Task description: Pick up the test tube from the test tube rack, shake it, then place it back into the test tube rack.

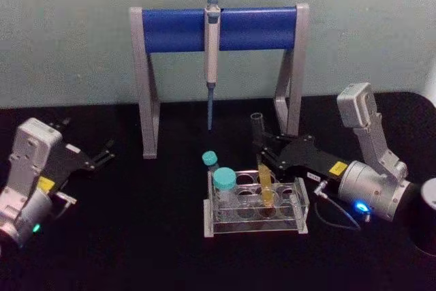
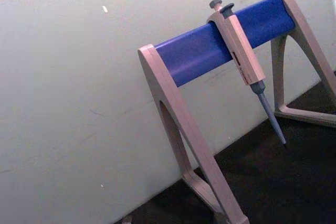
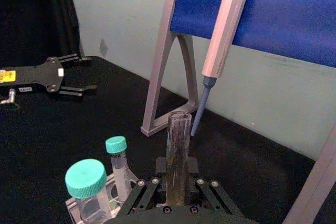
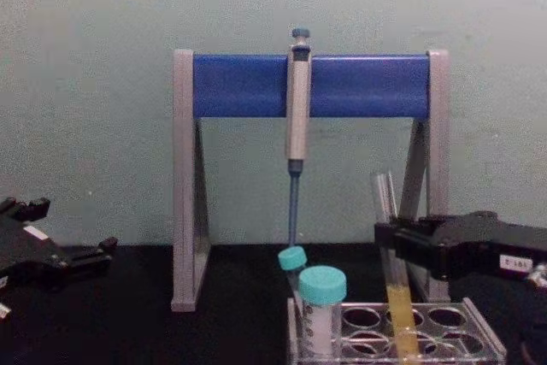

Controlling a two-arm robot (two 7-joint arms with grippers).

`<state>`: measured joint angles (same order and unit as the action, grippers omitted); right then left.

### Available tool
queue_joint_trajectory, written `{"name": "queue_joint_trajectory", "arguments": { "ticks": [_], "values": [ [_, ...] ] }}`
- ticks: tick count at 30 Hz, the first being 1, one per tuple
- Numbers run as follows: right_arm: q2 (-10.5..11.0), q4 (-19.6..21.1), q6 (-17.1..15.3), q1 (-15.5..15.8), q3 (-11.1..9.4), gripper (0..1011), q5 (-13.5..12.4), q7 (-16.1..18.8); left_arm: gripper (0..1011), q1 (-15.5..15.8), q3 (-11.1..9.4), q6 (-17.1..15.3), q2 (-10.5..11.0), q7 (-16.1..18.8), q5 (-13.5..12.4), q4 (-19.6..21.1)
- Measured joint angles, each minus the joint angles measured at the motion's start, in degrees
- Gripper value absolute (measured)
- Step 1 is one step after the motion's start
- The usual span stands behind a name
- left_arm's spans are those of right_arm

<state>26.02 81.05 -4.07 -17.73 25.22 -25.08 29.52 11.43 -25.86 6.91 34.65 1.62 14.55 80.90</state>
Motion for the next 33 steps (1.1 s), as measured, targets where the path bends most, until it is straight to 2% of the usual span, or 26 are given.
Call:
{"name": "queue_joint_trajectory", "arguments": {
  "ticks": [7, 17, 27, 33],
  "values": [
    [0.0, 0.0, 0.07, 0.02, -0.01, 229, 0.01, 0.05, 1001, 0.0, 0.0, 0.0, 0.0, 0.0, 0.0, 0.0],
    [0.41, 1.08, 2.1, 1.02, -1.16, 229, -2.99, 1.88, 1001, 0.0, 0.0, 0.0, 0.0, 0.0, 0.0, 0.0],
    [1.6, 4.99, 4.56, 2.84, -3.06, 229, -5.86, 1.91, 1001, 0.0, 0.0, 0.0, 0.0, 0.0, 0.0, 0.0],
    [2.14, 7.27, 6.1, 3.84, -4.31, 229, -6.44, 0.82, 1001, 0.0, 0.0, 0.0, 0.0, 0.0, 0.0, 0.0]
  ]
}}
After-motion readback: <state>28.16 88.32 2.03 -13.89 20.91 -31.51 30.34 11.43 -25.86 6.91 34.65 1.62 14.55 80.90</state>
